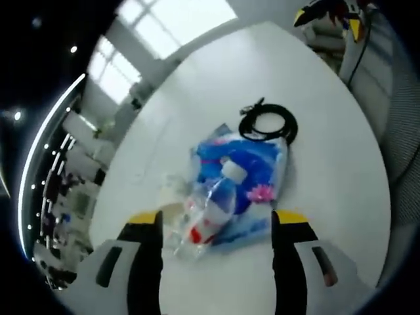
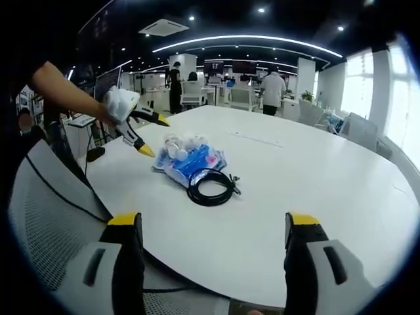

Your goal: Arrange the tabletop items into an orderly group along one side of the table until the central work area is clear of visible clutter.

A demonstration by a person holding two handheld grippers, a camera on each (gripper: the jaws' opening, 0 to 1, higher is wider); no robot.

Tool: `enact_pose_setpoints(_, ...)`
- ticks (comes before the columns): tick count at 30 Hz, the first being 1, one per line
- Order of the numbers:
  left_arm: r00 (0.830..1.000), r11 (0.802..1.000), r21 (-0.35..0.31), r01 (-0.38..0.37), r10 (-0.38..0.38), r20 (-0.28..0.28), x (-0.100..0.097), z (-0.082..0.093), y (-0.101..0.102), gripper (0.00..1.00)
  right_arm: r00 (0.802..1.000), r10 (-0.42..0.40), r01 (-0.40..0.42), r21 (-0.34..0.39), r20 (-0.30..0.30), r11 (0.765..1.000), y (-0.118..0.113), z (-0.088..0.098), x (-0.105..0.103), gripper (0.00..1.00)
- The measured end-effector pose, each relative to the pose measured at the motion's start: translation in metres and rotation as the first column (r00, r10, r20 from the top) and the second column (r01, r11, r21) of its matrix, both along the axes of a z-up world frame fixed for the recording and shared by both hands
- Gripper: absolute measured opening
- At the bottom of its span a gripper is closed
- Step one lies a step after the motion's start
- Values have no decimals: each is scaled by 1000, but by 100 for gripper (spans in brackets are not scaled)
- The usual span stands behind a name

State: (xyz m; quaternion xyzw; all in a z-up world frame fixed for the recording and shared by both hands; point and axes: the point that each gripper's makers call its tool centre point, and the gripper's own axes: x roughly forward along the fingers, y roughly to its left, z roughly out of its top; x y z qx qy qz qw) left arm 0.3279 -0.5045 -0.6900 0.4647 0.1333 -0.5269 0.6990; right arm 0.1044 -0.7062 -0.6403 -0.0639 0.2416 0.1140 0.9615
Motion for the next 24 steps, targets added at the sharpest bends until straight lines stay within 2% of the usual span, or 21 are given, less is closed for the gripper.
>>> enact_pose_setpoints(7, 999, 999, 28, 27, -27, 26, 5, -1, -3, 63, 1000, -1, 1, -4, -13, 1000, -1, -2, -1, 88)
enact_pose_setpoints(11, 997, 997, 49, 66, -68, 47, 7, -3, -8, 63, 1000, -8, 8, -2, -9, 1000, -2, -1, -1, 88)
enact_pose_setpoints(24, 988, 982, 121, 146, -151, 39, 16, -20, -6, 61, 1000, -17, 17, -13, -12, 1000, -4, -1, -2, 88)
